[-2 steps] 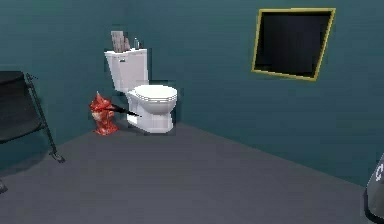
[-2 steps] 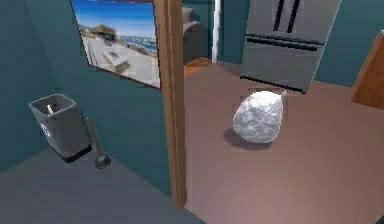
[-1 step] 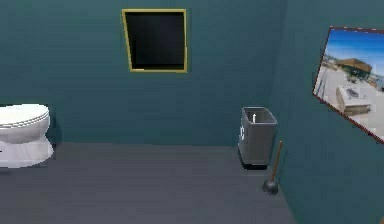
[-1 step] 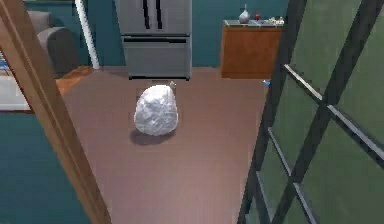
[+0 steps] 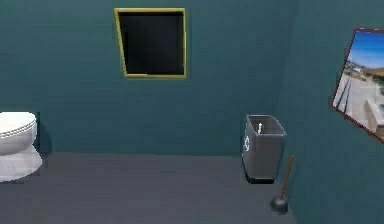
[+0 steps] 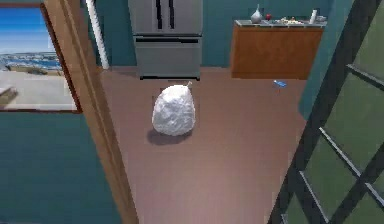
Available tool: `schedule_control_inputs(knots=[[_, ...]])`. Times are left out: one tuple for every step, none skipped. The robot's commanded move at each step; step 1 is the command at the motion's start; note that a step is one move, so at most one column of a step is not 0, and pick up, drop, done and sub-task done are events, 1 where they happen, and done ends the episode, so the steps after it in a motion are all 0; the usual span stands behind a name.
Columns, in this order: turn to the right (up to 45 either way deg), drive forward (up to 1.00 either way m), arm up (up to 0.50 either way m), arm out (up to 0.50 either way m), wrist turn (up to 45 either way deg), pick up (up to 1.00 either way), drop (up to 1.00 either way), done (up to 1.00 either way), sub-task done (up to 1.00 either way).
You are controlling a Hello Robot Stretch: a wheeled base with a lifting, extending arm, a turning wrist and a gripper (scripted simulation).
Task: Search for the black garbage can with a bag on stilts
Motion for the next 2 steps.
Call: schedule_control_inputs(knots=[[-45.0, 0.00, 0.00, 0.00, 0.0, 0.00, 0.00, 0.00, 0.00], [-33.0, 0.00, 0.00, 0.00, 0.0, 0.00, 0.00, 0.00, 0.00]])
